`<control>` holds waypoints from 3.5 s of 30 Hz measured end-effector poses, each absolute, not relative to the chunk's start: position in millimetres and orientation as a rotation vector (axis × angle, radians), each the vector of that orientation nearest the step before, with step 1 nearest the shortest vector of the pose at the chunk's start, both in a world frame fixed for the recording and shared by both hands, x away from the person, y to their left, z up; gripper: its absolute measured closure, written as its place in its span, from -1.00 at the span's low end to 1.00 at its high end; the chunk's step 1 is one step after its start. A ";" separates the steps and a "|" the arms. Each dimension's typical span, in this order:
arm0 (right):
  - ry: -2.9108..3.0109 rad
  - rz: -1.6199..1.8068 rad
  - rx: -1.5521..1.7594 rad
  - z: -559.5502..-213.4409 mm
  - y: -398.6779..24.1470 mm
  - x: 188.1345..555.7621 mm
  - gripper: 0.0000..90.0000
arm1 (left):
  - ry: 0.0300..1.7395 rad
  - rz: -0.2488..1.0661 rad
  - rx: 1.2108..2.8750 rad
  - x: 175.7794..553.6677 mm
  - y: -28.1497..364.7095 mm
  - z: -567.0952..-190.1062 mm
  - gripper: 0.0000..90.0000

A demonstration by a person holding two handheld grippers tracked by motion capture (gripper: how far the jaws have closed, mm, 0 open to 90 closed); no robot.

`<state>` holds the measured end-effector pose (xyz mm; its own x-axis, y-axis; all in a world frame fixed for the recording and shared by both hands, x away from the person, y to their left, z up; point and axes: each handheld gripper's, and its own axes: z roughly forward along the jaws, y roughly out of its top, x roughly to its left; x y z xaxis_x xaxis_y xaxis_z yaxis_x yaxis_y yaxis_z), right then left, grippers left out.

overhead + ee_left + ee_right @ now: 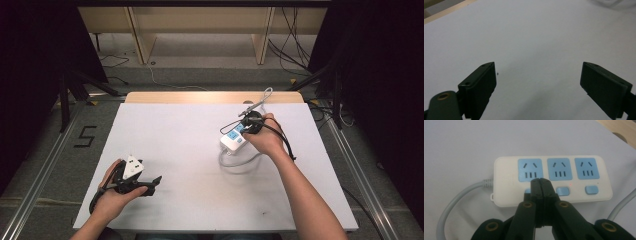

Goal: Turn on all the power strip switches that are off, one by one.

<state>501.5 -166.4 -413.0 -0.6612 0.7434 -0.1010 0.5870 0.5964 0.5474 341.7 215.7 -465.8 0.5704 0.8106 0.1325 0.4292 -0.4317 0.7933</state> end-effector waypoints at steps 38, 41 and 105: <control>2.585 0.572 1.135 -433.5 -151.5 520.5 1.00 | 0.987 0.654 2.067 342.2 215.3 -466.1 -0.69; 2.589 0.565 1.135 -433.2 -150.6 521.0 1.00 | 0.989 0.652 2.069 342.5 215.6 -466.1 -0.69; 2.600 0.427 1.152 -434.1 -139.7 524.1 1.00 | 0.984 0.646 2.068 343.3 213.0 -466.7 -0.69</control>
